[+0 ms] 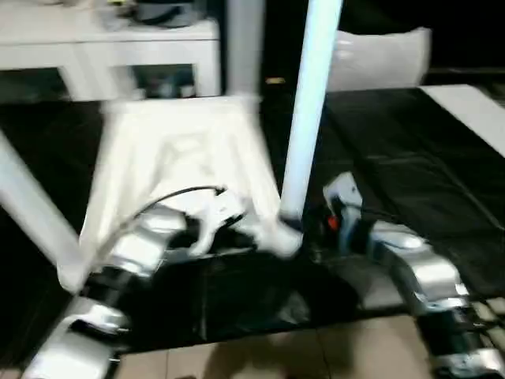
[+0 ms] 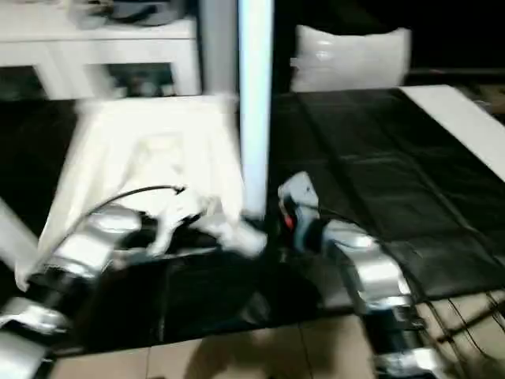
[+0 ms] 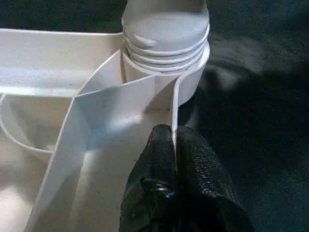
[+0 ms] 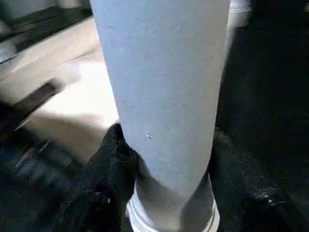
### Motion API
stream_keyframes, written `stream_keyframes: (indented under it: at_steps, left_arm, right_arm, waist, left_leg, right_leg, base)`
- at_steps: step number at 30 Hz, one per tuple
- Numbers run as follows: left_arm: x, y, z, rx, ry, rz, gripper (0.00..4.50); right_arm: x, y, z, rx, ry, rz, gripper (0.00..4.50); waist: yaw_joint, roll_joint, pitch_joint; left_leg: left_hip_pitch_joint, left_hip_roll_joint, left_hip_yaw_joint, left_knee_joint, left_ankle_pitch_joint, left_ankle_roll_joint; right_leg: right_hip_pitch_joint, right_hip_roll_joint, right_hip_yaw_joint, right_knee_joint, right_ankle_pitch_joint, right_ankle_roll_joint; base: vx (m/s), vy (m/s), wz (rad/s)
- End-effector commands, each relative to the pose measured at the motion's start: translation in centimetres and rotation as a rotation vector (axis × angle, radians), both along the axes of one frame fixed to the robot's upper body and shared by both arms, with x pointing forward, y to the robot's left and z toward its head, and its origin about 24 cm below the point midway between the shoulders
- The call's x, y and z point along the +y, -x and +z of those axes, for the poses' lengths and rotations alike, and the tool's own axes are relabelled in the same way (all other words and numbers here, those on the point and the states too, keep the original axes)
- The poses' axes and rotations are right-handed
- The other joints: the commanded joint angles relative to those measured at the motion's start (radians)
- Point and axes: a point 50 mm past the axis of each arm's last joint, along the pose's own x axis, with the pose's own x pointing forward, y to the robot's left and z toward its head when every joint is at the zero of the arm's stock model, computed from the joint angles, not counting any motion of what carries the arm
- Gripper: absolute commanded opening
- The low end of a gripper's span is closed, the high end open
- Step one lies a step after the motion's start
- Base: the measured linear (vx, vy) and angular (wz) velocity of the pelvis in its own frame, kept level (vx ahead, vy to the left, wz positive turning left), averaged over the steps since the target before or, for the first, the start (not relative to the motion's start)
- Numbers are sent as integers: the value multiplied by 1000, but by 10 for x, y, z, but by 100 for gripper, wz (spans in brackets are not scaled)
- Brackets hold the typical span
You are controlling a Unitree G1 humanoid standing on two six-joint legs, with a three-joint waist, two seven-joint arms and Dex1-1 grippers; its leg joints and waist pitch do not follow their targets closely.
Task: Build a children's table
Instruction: Rotate leg to tighten
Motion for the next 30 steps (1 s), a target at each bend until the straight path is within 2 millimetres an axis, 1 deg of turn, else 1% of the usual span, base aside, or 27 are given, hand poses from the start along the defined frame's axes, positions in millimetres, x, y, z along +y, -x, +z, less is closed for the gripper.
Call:
stream_keyframes:
  at_steps: [1,2,3,4,5,6,7,8,9,10,11,13,15,16,17,18,19,20,21,22,24,25,26,27,28,29,30]
  left_arm:
    - [-33,-3,14,-70,73,7,0]
    - [-39,-5,16,-88,85,31,0]
    - [-40,-5,17,-94,88,35,0]
    - [-42,-5,18,-104,88,39,0]
    - [-43,-5,19,-110,85,38,0]
    - [-44,-5,20,-117,82,33,0]
    - [-44,-4,20,-116,79,18,0]
    - [-41,-2,19,-118,72,-18,0]
    - [-41,-1,19,-118,71,-22,0]
    - [-39,-1,18,-117,65,-27,0]
    - [-34,0,16,-117,48,-38,0]
    - [-30,1,14,-113,42,-47,0]
    - [-19,4,9,-104,20,-103,0]
    - [-15,6,8,-99,16,-125,0]
    - [-14,7,8,-100,17,-140,0]
    - [-11,9,7,-98,21,-177,0]
    - [-11,10,7,-96,22,-186,0]
    - [-8,12,7,-92,23,-220,0]
    - [-4,17,6,-81,12,-297,0]
    - [-3,19,5,-77,8,-321,0]
    - [1,24,4,-61,2,-405,0]
    - [2,26,4,-57,3,-431,0]
    - [4,28,5,-42,0,-462,0]
    - [6,29,4,-36,-8,-485,0]
    - [6,29,4,-36,-8,-485,0]
    - [11,31,3,-20,-40,-534,0]
    - [12,32,3,-17,-53,-560,0]
  right_arm:
    - [18,-3,-10,47,45,-48,194]
    - [18,-5,-11,46,54,-77,194]
    - [19,-5,-11,47,51,-78,194]
    - [19,-5,-10,43,35,-77,194]
    - [19,-4,-9,36,21,-79,194]
    - [18,-5,-7,22,15,-92,249]
    - [13,-5,-3,-7,-3,-106,263]
    - [8,-5,1,-43,-15,-103,263]
    - [7,-5,2,-48,-16,-102,263]
    - [5,-5,3,-55,-24,-96,269]
    - [1,-3,6,-69,-44,-74,282]
    - [-2,-2,7,-77,-45,-51,305]
    - [-13,6,8,-88,-28,66,315]
    - [-17,9,8,-90,-16,126,328]
    - [-19,11,8,-90,-9,151,341]
    - [-23,15,8,-85,6,218,349]
    - [-24,16,8,-82,10,237,349]
    - [-28,20,9,-77,17,292,370]
    - [-34,23,10,-75,31,356,380]
    - [-36,24,11,-76,36,375,387]
    - [-40,26,13,-82,51,437,387]
    - [-42,26,13,-81,50,460,387]
    - [-43,27,14,-73,57,513,387]
    - [-44,28,14,-67,64,543,387]
    - [-44,28,14,-67,64,543,387]
    - [-47,29,13,-58,94,613,371]
    - [-48,29,13,-62,111,641,361]
  waist:
    - [7,-4,-58]
    - [7,-2,-60]
    - [8,-3,-61]
    - [9,-4,-62]
    - [13,-3,-64]
    - [14,-3,-65]
    - [17,1,-67]
    - [20,2,-68]
    - [22,1,-69]
    - [23,0,-70]
    - [30,0,-72]
    - [32,1,-71]
    - [35,-1,-71]
    - [37,1,-71]
    - [37,1,-71]
    - [39,2,-70]
    - [39,1,-71]
    - [42,0,-67]
    - [43,-1,-67]
    - [48,-1,-66]
    - [52,-3,-63]
    - [54,-3,-64]
    - [58,0,-63]
    - [62,-6,-65]
    - [64,-3,-65]
    - [66,-1,-64]
    - [67,-2,-64]
  left_leg:
    - [2,2,-7,-69,-301,4]
    - [1,3,-7,-69,-292,5]
    - [-3,5,-7,-72,-279,11]
    - [-3,5,-6,-71,-273,15]
    - [-4,7,-5,-72,-258,22]
    - [-4,8,-4,-71,-251,25]
    - [-6,9,-3,-72,-224,30]
    - [-7,8,-1,-71,-212,32]
    - [-7,9,-1,-70,-207,34]
    - [-8,9,0,-70,-199,36]
    - [-10,8,1,-68,-171,43]
    - [-10,9,1,-69,-163,47]
    - [-11,10,1,-68,-156,56]
    - [-11,13,1,-68,-154,62]
    - [-12,12,1,-67,-159,65]
    - [-10,13,1,-67,-164,67]
    - [-9,14,1,-67,-170,68]
    - [-10,13,2,-68,-190,69]
    - [-8,14,3,-69,-193,67]
    - [-6,14,1,-69,-208,64]
    - [-3,17,2,-71,-224,62]
    - [-3,17,2,-71,-221,60]
    - [2,19,3,-72,-229,56]
    - [4,21,3,-72,-232,57]
    - [5,23,3,-73,-230,56]
    - [5,24,3,-72,-238,52]
    - [4,24,3,-72,-240,52]
  right_leg:
    - [36,-53,24,-106,-554,-92]
    - [37,-53,26,-104,-535,-94]
    - [40,-52,29,-101,-497,-100]
    - [41,-52,30,-99,-478,-103]
    - [43,-52,34,-94,-431,-115]
    - [43,-51,35,-91,-407,-123]
    - [47,-52,38,-83,-339,-146]
    - [49,-52,39,-80,-309,-157]
    - [51,-53,39,-80,-297,-161]
    - [52,-53,39,-78,-284,-165]
    - [56,-53,41,-72,-241,-177]
    - [57,-53,40,-72,-231,-182]
    - [60,-53,40,-69,-217,-186]
    - [60,-53,41,-66,-198,-192]
    - [60,-53,40,-67,-196,-194]
    - [60,-54,40,-68,-200,-199]
    - [60,-54,40,-67,-204,-201]
    - [59,-55,39,-72,-243,-199]
    - [58,-56,40,-73,-258,-194]
    - [57,-57,39,-77,-299,-183]
    - [53,-58,41,-80,-338,-173]
    - [54,-59,42,-79,-336,-174]
    - [49,-58,42,-79,-334,-179]
    - [49,-58,41,-74,-323,-189]
    - [47,-58,43,-74,-311,-193]
    - [46,-56,41,-71,-300,-204]
    - [47,-57,41,-70,-297,-206]
  base:
    - [0,0,0]
    - [0,0,0]
    - [0,0,0]
    - [0,0,0]
    - [0,0,0]
    - [0,0,0]
    - [0,0,0]
    - [0,0,0]
    - [0,0,0]
    - [0,0,0]
    - [0,0,0]
    - [0,0,0]
    - [0,0,0]
    - [0,0,0]
    - [0,0,0]
    - [0,0,0]
    - [0,0,0]
    - [0,0,0]
    - [0,0,0]
    - [0,0,0]
    - [0,0,0]
    - [0,0,0]
    - [0,0,0]
    - [0,0,0]
    - [0,0,0]
    - [0,0,0]
    - [0,0,0]
